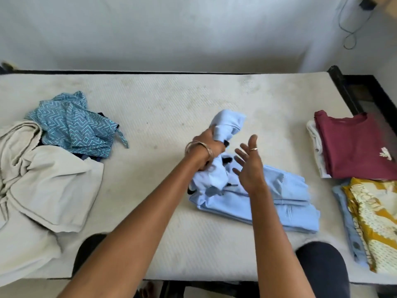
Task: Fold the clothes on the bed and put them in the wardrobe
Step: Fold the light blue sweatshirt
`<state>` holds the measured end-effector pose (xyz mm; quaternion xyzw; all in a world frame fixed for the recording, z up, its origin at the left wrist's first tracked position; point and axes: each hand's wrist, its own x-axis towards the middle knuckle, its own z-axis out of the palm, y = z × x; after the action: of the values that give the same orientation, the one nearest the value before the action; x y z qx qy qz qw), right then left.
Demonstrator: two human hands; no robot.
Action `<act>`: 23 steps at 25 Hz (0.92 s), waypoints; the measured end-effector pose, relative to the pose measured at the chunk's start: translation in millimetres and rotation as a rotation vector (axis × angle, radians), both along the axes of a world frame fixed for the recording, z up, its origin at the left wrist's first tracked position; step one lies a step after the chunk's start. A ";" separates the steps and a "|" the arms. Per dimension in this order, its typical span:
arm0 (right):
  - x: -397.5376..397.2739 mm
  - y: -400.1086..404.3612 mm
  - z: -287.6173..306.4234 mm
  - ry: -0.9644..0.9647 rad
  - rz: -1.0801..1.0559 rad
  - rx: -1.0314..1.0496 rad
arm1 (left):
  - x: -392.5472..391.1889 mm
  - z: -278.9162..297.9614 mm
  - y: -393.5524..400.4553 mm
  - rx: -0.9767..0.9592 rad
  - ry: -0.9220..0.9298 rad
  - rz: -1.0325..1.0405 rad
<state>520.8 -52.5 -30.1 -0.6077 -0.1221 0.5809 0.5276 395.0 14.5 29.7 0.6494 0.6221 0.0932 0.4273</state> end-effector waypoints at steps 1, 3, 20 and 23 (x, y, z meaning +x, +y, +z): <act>19.2 -9.8 16.1 0.074 0.047 0.036 | 25.3 3.8 -15.5 0.062 0.104 -0.103; 56.5 -34.8 31.9 0.120 0.116 0.030 | 73.5 8.5 -54.0 0.051 0.139 -0.305; 21.6 -120.5 -75.9 -0.671 -0.506 -0.802 | 27.0 -132.3 -86.1 -0.396 -0.223 0.277; 12.7 -110.5 -69.1 -0.191 -0.665 -0.697 | 33.3 -131.0 -88.4 -0.411 -0.379 0.437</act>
<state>533.5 -163.0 -99.2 -0.8047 0.2323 0.3288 0.4362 428.3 -73.8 -101.3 0.3726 0.6616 0.1741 0.6270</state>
